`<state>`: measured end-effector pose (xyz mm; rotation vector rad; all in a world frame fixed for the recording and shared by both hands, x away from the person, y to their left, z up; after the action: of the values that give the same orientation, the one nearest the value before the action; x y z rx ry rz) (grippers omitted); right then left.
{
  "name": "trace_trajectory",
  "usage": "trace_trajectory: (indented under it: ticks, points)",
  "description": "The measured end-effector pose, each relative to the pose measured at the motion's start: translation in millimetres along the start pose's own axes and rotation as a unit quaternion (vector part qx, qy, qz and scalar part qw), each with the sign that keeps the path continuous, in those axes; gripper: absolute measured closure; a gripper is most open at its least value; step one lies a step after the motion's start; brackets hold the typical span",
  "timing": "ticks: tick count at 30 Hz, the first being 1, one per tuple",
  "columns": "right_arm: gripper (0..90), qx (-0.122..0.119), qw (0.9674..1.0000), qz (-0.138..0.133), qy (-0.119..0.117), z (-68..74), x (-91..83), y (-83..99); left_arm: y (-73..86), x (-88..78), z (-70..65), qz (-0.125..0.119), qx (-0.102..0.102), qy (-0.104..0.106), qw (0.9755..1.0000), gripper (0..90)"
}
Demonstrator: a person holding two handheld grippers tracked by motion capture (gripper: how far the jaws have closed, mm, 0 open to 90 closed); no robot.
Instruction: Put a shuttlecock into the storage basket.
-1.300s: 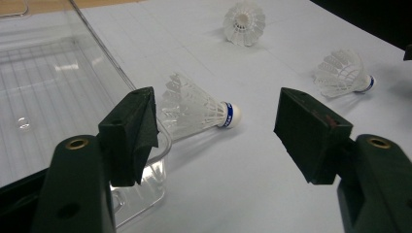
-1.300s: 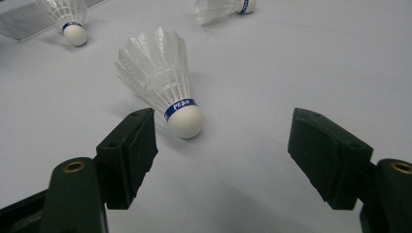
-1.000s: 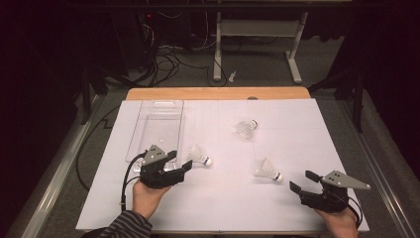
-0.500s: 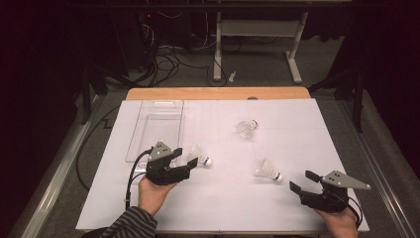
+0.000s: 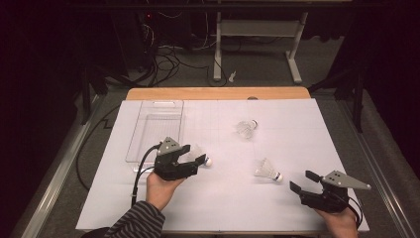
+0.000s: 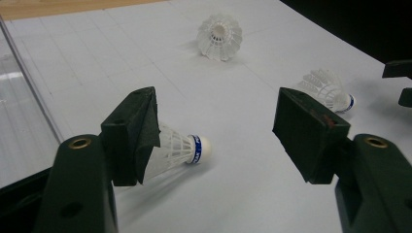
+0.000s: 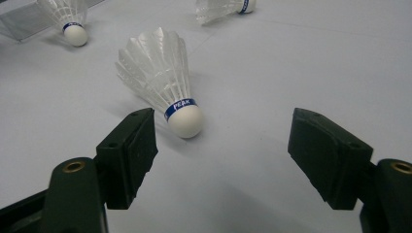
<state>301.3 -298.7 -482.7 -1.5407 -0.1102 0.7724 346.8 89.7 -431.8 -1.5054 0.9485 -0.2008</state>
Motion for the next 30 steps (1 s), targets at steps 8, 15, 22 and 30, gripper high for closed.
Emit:
trace_trajectory:
  ticks: [8,15,22,30]
  points:
    - [26.4,-0.001,1.0000,0.002,-0.001,0.1,0.2,0.3,-4.6,9.3,-4.0,0.005,0.002,0.005,1.0000,33.8]
    - [26.4,-0.001,1.0000,0.000,-0.001,-0.1,0.1,0.1,-7.9,18.9,-7.3,0.012,0.005,0.009,0.9999,33.7]
    - [26.4,0.000,1.0000,0.000,-0.001,0.0,0.0,0.0,-12.2,26.7,-11.0,0.014,0.009,0.013,0.9998,33.7]
    - [26.5,-0.001,1.0000,0.001,-0.002,0.2,0.1,0.2,-17.4,32.3,-11.2,0.027,0.004,0.012,0.9996,32.9]
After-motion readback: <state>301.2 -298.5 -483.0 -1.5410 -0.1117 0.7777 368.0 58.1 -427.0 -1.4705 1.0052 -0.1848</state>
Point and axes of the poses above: each handheld gripper's, and its own axes: x roughly forward along the jaws, y roughly out of its underside, z roughly to its left, the point moved 5 cm from there along x, roughly forward along the jaws, and after that the axes turned 7 degrees about -z, right-handed, at the moved point
